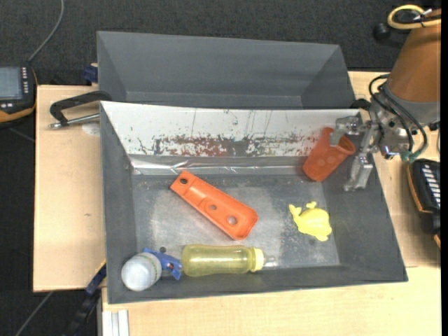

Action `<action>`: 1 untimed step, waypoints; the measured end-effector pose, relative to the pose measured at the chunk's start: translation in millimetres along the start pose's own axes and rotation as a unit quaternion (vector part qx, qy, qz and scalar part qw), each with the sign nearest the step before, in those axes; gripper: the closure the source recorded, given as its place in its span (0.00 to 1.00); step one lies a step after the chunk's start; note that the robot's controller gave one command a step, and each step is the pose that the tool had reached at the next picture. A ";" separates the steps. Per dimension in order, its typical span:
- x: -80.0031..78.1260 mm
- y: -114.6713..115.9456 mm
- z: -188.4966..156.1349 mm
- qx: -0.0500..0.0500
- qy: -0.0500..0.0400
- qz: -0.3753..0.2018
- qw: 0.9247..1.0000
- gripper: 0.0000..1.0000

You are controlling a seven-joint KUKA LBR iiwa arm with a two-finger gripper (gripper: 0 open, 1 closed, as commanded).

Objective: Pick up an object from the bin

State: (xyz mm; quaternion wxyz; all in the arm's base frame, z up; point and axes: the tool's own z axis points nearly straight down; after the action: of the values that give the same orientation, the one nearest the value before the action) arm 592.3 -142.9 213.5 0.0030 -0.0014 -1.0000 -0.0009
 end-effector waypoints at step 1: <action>-1.5 0.7 -5.3 0.001 -0.004 -0.001 1.000 0.00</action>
Offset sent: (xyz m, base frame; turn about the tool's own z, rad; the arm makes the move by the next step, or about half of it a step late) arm -0.0333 0.0742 -0.0886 -0.0517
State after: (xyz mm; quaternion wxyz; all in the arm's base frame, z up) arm 593.8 -142.1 218.8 -0.0013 -0.0003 -1.0000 -0.0001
